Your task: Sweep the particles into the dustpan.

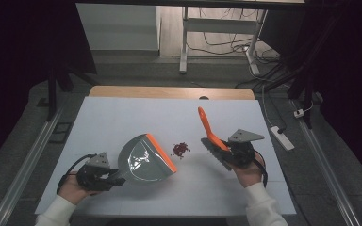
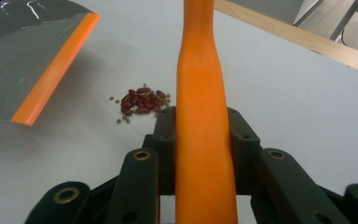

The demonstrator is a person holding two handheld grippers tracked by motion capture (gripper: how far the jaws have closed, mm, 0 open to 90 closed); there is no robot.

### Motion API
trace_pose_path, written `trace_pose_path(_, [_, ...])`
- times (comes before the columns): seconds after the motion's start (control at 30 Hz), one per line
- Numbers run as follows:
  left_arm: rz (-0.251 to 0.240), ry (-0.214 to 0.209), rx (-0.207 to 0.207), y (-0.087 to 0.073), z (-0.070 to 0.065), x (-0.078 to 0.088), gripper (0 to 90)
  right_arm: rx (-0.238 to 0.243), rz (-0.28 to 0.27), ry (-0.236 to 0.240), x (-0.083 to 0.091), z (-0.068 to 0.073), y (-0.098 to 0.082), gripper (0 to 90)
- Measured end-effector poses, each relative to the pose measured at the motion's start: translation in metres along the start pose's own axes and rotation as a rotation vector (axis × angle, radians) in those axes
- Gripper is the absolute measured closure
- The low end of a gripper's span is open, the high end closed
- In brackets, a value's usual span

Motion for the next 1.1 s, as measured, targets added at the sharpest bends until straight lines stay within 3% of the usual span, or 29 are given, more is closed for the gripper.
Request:
trace_pose_path(0.13, [0.007, -0.002, -0.001, 0.003, 0.003, -0.002, 61.6, -0.001, 0.002, 0.010, -0.011, 0.006, 0.015, 69.9])
trace_pose_path(0.27, [0.034, -0.003, -0.005, 0.005, 0.007, -0.005, 61.6, 0.041, 0.001, 0.000, -0.022, 0.016, 0.039, 69.9])
trace_pose_path(0.37, [0.050, 0.005, -0.004, 0.005, 0.007, -0.007, 61.6, 0.028, -0.026, 0.011, -0.024, 0.022, 0.046, 69.9])
trace_pose_path(0.53, [0.054, 0.013, -0.002, 0.008, 0.005, -0.010, 61.6, 0.028, -0.031, 0.030, -0.031, 0.026, 0.050, 69.9])
trace_pose_path(0.7, [0.077, 0.013, -0.006, 0.012, 0.005, -0.012, 61.5, 0.017, -0.027, 0.045, -0.037, 0.020, 0.050, 69.8])
trace_pose_path(0.93, [0.100, 0.022, -0.008, 0.031, 0.014, -0.011, 61.5, 0.009, -0.016, 0.062, -0.045, 0.017, 0.049, 69.9])
trace_pose_path(1.1, [0.095, 0.002, -0.018, 0.027, 0.015, -0.012, 61.5, 0.019, -0.001, 0.059, -0.049, 0.018, 0.045, 69.9])
Point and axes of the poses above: each handheld gripper's, and its own axes: x roughly backward along the jaws, y roughly out of its top, z roughly to its left, the point moved 1 cm from there along -x, roughly forward along the jaws, and after that the axes turned 12 degrees about -y, right-handed, at the moved point
